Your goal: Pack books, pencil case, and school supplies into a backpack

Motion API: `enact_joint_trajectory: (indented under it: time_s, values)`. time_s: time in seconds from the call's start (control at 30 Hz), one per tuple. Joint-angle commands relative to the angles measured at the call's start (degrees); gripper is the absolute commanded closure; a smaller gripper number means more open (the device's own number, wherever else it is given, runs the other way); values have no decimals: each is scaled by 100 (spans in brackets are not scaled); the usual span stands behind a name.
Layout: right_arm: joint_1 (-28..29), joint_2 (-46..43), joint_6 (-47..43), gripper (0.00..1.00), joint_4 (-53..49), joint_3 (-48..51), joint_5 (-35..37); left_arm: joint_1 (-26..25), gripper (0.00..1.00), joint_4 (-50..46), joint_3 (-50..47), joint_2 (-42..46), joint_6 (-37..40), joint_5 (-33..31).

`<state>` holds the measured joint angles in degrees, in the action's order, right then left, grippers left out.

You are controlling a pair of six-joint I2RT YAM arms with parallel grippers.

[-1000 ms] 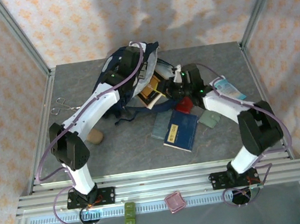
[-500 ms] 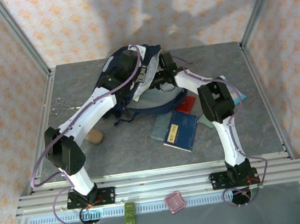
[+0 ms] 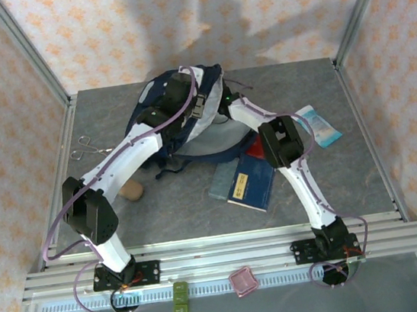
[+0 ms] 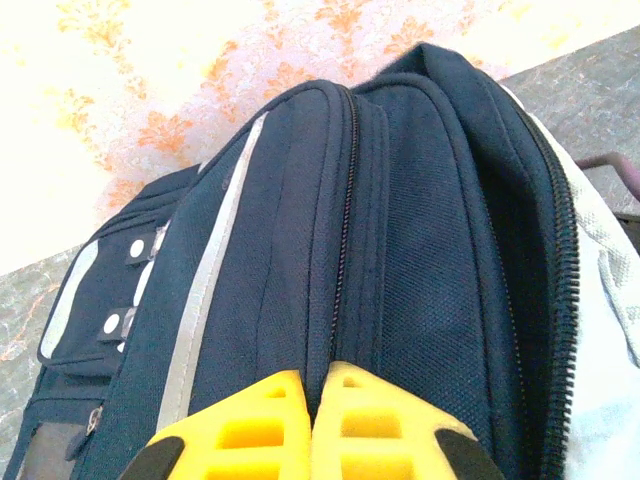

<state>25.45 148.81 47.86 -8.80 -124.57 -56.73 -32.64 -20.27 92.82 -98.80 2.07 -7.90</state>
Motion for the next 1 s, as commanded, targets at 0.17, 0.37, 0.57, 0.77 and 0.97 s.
enact_joint_trajectory:
  time_s: [0.17,0.37,0.57,0.77,0.97]
  values:
    - [-205,-1714,-169,49,309,1888,850,-164,100,673,40,322,-83,104]
    - [-167,-1350,131,53,607,1880,744,-165,100,735,14,289,-184,240]
    - [-103,-969,235,63,503,1278,799,-163,100,744,-60,244,-278,94]
    - [-157,-2362,-652,57,17,2594,1510,-105,100,736,22,-177,-473,-759]
    - [-335,-4365,-1085,55,5,4466,2294,106,100,807,685,-967,-688,-1350]
